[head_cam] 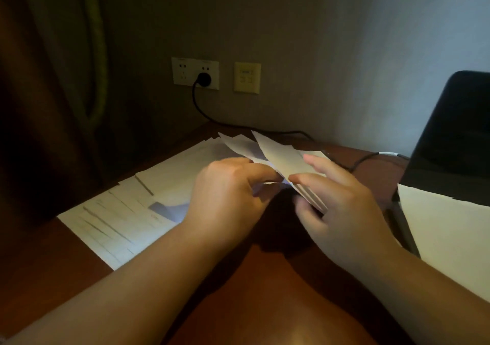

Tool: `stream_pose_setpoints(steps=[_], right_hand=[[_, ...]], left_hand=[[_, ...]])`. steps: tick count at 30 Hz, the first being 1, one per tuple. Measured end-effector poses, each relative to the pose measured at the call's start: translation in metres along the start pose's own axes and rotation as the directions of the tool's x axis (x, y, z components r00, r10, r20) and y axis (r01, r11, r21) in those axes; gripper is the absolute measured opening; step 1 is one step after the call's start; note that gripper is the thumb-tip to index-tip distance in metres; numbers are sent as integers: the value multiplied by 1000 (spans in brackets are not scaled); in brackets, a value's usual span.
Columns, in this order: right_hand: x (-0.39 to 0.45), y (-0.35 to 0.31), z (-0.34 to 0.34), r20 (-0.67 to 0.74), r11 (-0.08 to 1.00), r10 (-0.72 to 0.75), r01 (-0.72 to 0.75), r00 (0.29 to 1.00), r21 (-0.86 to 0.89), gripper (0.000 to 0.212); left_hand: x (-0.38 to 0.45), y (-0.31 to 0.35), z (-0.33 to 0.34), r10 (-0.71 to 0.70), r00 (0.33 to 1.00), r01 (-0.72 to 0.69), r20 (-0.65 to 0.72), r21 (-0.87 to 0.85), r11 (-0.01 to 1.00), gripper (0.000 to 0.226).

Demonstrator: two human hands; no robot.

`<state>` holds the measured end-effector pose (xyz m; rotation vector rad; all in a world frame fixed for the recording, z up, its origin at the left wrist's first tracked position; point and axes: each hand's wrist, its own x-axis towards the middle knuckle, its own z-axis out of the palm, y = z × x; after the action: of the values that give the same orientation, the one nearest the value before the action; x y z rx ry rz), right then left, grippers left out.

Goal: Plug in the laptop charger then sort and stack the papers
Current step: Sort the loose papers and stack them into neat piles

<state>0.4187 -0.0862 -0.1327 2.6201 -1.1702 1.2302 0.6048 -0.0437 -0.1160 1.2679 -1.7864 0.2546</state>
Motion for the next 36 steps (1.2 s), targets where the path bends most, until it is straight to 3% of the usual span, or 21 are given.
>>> stream_pose_setpoints(steps=[4, 7, 9, 11, 13, 16, 18, 19, 21, 22, 23, 25, 27, 28, 29, 33, 34, 36], right_hand=[[2, 2, 1, 57, 998, 51, -49, 997, -35, 36], [2, 1, -1, 29, 996, 87, -87, 996, -18, 33], [2, 3, -4, 1, 996, 88, -88, 996, -20, 29], [3, 7, -5, -44, 996, 83, -85, 996, -39, 25], [5, 10, -3, -145, 996, 64, -72, 987, -55, 22], [6, 13, -4, -284, 996, 55, -74, 957, -55, 14], [6, 13, -9, -295, 994, 69, -90, 953, -57, 11], [5, 12, -11, -311, 995, 62, -82, 948, -52, 10], [6, 9, -14, -361, 998, 35, -53, 932, -39, 8], [7, 7, -15, -381, 999, 18, -33, 925, -34, 11], [8, 6, -15, -389, 1000, -1, -10, 921, -25, 15], [8, 4, -17, -359, 998, -63, 64, 931, -7, 22], [7, 3, -20, -274, 986, -160, 166, 948, -2, 29], [6, 2, -20, -215, 976, -209, 215, 954, 9, 31], [5, 0, -21, -150, 966, -250, 258, 957, 34, 31], [4, 1, -15, 98, 954, -290, 279, 952, 108, 42], [4, 1, -15, 196, 966, -255, 239, 947, 101, 50], [5, -2, -18, 387, 982, -172, 128, 906, 139, 58]], left_hand=[[-1, 8, 3, 108, 994, -108, -33, -18, 994, 15], [-2, 11, 1, 219, 975, -218, 23, -56, 974, 18], [-2, 10, -3, 214, 977, -212, 4, -102, 972, 21], [1, 6, -9, 129, 985, -141, -115, -107, 984, 24], [4, -4, -14, -61, 970, 37, -237, -103, 994, 29], [10, -22, -17, -449, 853, 402, -266, -211, 891, 37], [15, -30, -17, -686, 684, 551, -249, -440, 709, 38], [18, -33, -17, -811, 560, 565, -170, -637, 524, 38], [23, -36, -17, -923, 338, 448, 184, -894, -14, 42], [23, -39, -17, -883, 298, 376, 362, -895, -240, 48], [22, -43, -16, -810, 299, 348, 504, -848, -400, 54], [19, -45, -16, -614, 362, 375, 701, -713, -593, 66], [17, -42, -15, -307, 535, 457, 787, -575, -679, 71], [16, -42, -13, -84, 658, 501, 749, -518, -694, 64], [15, -39, -15, 44, 722, 517, 691, -496, -698, 55], [15, -35, -18, 102, 818, 493, 566, -601, -629, 28], [14, -36, -17, 98, 828, 488, 553, -623, -612, 30], [7, -40, -13, -8, 799, 481, 601, -647, -592, 57]])
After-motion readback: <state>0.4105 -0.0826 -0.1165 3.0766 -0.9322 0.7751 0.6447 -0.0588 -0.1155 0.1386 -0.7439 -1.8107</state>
